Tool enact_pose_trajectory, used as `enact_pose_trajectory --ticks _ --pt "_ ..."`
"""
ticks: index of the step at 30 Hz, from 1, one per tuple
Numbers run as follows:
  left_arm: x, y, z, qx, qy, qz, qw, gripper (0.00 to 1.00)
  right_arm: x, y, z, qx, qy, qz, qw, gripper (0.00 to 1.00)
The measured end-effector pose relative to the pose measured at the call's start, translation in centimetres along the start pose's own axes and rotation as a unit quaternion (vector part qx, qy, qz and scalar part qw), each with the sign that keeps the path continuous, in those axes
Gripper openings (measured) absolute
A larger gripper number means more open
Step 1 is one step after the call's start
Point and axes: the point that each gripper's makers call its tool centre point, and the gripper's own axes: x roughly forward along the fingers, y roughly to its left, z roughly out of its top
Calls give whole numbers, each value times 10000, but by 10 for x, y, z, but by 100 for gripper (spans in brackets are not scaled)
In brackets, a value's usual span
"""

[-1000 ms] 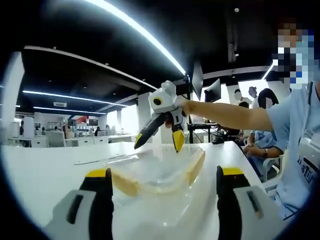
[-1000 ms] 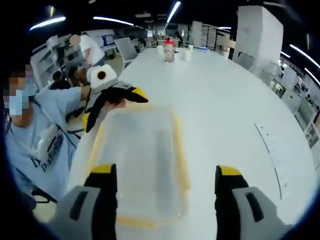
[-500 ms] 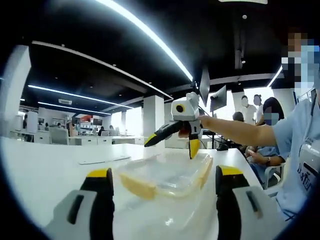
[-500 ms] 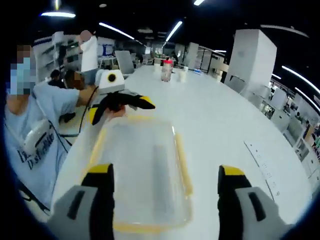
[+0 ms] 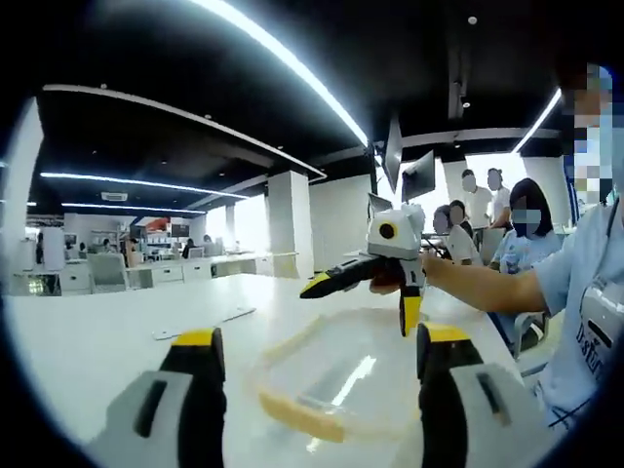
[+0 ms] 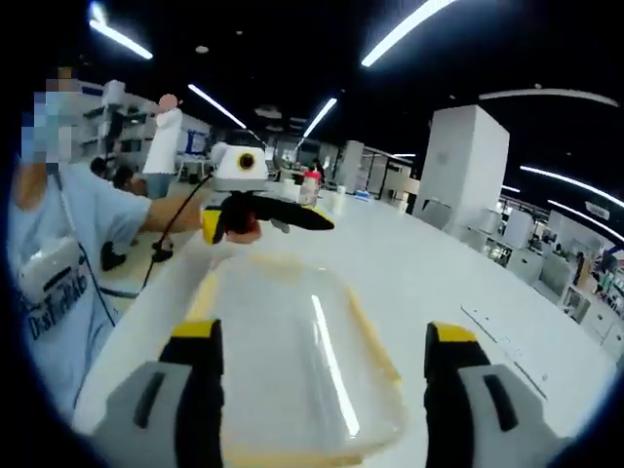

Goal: Snap each plastic latch of the storage box into its locked position after aligning the lid with the box until every specified latch is closed and the lid sits flush.

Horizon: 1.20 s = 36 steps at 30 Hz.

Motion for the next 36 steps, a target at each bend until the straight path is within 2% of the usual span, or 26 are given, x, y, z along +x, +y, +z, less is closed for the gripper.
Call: enact_pose_trajectory --ticks 4,7,12,14,16,19,22,24,28,29,30,31,36 --pt "9 5 1 79 176 27 9998 85 0 2 2 -158 37 -141 9998 86" --pt "17 7 -7 176 554 -58 9983 86 2 4 5 -203 -17 -163 9997 84" --pt "30 6 -15 374 1080 -200 9932 85 -2 1 5 -218 -83 -273 9994 87" --pt "35 2 -19 384 1334 -350 9897 82 -4 -1 6 -121 -204 -288 9993 88" --pt "41 0 -24 507 1604 -372 9851 80 -3 -1 7 -41 -285 -255 9993 87" --pt "52 -6 -25 638 1737 -485 9815 84 -3 -3 7 65 -369 -248 9990 88" --pt "58 -13 -28 820 1955 -624 9753 88 -3 -3 8 154 -433 -257 9986 88" --pt "63 -20 -28 1091 2098 -643 9695 87 -6 -3 8 185 -494 -291 9982 88" --pt "64 -24 -30 1130 2290 -705 9643 88 -12 -3 8 113 -515 -336 9980 88" --pt "64 -24 -31 1134 2369 -730 9621 88 -14 -4 1 -49 -332 -351 9988 88" --pt "63 -23 -32 1116 2431 -742 9607 88 -17 -13 -5 168 -303 -659 9972 88" --pt "62 -24 -34 1089 2513 -794 9585 88 -16 -17 -7 168 -297 -425 9985 88" --pt "59 -24 -43 910 2908 -1009 9471 88 -18 -16 -6 291 -435 -388 9979 89"
